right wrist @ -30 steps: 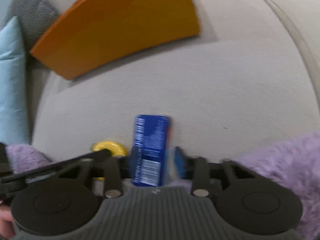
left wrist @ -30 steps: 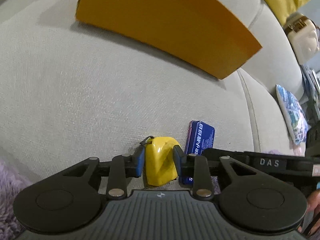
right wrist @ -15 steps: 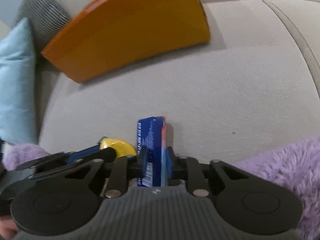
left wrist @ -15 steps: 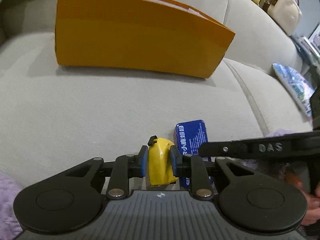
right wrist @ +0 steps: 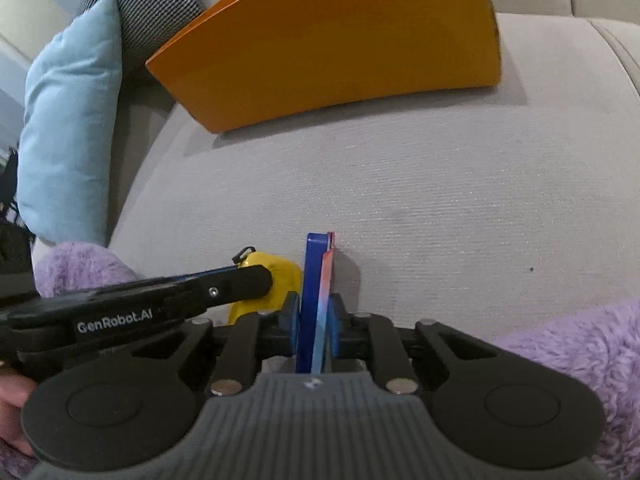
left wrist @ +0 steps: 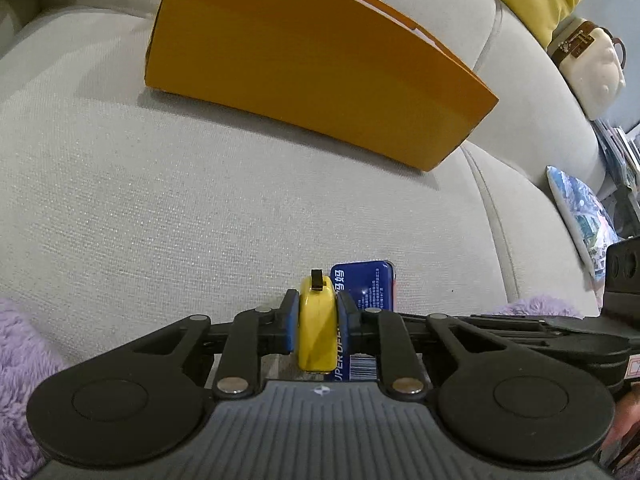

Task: Organize rigid objects
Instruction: 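Lift and carry the tin and tape measure with both grippers over the orange box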

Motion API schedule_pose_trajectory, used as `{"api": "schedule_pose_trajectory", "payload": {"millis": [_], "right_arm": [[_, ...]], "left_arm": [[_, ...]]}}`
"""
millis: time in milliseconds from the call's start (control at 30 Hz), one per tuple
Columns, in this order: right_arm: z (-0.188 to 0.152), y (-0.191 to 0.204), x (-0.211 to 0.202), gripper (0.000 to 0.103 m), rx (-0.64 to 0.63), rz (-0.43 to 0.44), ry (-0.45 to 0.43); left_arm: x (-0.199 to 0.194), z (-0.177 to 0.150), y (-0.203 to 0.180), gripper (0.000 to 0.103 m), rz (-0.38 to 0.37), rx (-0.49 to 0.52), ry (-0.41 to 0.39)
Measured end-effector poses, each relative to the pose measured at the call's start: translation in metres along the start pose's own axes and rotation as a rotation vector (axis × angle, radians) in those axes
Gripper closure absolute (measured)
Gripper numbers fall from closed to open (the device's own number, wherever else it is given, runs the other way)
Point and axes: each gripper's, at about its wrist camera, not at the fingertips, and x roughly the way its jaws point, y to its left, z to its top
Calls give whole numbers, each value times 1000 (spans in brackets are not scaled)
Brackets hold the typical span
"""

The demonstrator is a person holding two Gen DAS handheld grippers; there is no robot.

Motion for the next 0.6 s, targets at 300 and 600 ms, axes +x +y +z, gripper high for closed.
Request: {"api": "schedule_pose_trajectory", "payload": {"millis": [300,600], "right_arm": [[4,11,24,89,-7,-12,9],[24,14,-12,90,-14,-42,-42]], "left_arm": [[1,-1,6,81,-9,-25,18],[-30,28,-5,82,-62,-1,-41]]}}
